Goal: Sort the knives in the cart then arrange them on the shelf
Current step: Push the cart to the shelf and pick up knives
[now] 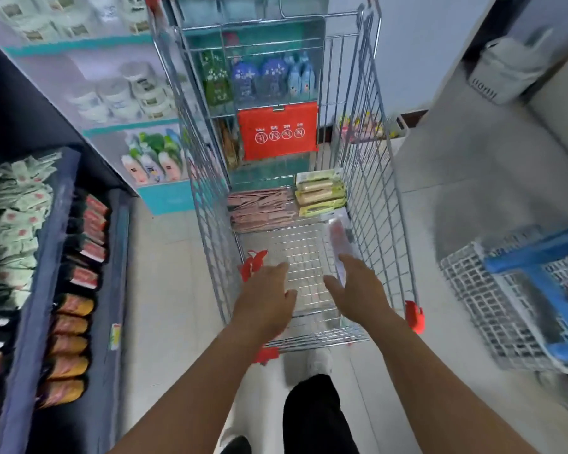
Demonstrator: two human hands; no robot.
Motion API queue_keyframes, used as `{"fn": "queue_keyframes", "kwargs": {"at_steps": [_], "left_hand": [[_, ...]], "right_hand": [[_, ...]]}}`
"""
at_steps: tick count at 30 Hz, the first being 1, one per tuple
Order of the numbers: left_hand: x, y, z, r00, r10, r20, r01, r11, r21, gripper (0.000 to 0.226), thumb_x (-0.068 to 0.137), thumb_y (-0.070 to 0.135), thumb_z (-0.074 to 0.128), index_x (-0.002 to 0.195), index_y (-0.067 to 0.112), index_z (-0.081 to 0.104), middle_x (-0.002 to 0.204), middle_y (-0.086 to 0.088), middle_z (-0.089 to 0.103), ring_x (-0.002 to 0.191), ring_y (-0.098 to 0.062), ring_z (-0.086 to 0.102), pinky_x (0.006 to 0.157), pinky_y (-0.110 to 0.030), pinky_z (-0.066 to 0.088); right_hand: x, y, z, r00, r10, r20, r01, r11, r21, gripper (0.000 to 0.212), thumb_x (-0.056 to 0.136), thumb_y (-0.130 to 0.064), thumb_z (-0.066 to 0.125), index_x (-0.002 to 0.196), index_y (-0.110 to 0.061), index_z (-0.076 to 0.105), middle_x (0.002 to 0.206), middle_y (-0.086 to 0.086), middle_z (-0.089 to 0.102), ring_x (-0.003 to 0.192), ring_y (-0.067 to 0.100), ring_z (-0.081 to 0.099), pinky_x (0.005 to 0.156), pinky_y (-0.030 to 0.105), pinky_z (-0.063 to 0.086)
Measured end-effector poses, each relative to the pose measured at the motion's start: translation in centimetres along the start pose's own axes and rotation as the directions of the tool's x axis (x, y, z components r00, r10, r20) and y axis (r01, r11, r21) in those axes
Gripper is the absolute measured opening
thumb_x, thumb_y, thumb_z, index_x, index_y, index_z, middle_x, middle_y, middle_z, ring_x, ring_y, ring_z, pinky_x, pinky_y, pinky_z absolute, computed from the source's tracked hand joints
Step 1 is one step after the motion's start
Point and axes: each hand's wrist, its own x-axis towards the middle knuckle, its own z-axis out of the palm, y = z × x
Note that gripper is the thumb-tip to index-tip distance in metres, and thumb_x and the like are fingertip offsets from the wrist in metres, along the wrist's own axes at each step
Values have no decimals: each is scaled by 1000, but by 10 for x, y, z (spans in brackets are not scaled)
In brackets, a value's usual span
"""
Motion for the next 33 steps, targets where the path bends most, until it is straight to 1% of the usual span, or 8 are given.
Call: {"fn": "queue_keyframes", "kwargs": {"at_steps": [8,15,18,21,23,26,29,33], "left_hand": [[84,19,64,980,-133,145,139,990,-30,58,98,32,45,150,25,19,145,-5,40,133,-20,38,106,-34,34],[135,4,128,925,-229,302,263,962,-76,62,97,32,44,151,27,14,153,-2,30,139,-18,32,111,-41,33],[150,-2,149,919,-233,318,276,956,-98,62,97,30,45,151,26,15,150,-4,36,134,-21,40,108,-38,37],[161,-10,165,906,-267,329,318,941,-112,63,97,29,46,151,25,14,148,-5,39,130,-21,45,105,-35,39],[166,-13,170,906,-266,330,325,935,-139,62,98,27,47,151,22,15,149,-5,37,134,-21,40,107,-34,35],[172,-19,173,912,-226,342,297,939,-171,48,96,22,47,142,20,32,136,-7,48,124,-26,48,100,-36,42],[180,-31,184,907,-275,320,347,917,-194,40,93,24,51,132,23,39,123,-5,56,107,-24,57,89,-41,49],[189,-39,199,927,-268,263,304,946,-108,42,91,25,58,128,20,39,123,-4,53,106,-24,53,88,-36,49]], "right_hand": [[87,61,30,967,152,204,-154,988,-7,56,91,-37,54,140,-14,36,140,11,47,123,29,48,101,42,43],[139,97,80,926,299,231,-282,954,-104,63,87,-37,59,141,-18,32,145,13,34,131,33,36,107,45,36],[149,111,97,895,378,235,-361,926,-112,70,86,-37,58,146,-24,23,153,12,17,139,36,20,112,50,27],[147,119,115,897,361,256,-327,930,-166,78,88,-40,55,150,-27,10,158,11,-1,142,37,8,115,51,20],[142,113,126,904,332,271,-291,940,-180,72,90,-43,51,149,-29,14,157,7,7,141,36,11,115,51,20],[133,104,138,927,259,271,-219,961,-167,48,93,-39,47,137,-26,37,147,2,32,135,29,26,110,48,27],[135,106,139,923,327,204,-297,940,-168,54,94,-31,48,144,-26,28,153,6,19,139,30,18,113,47,22],[153,115,138,896,401,192,-385,915,-119,68,86,-22,59,143,-25,20,154,8,11,138,33,17,112,49,26]]}}
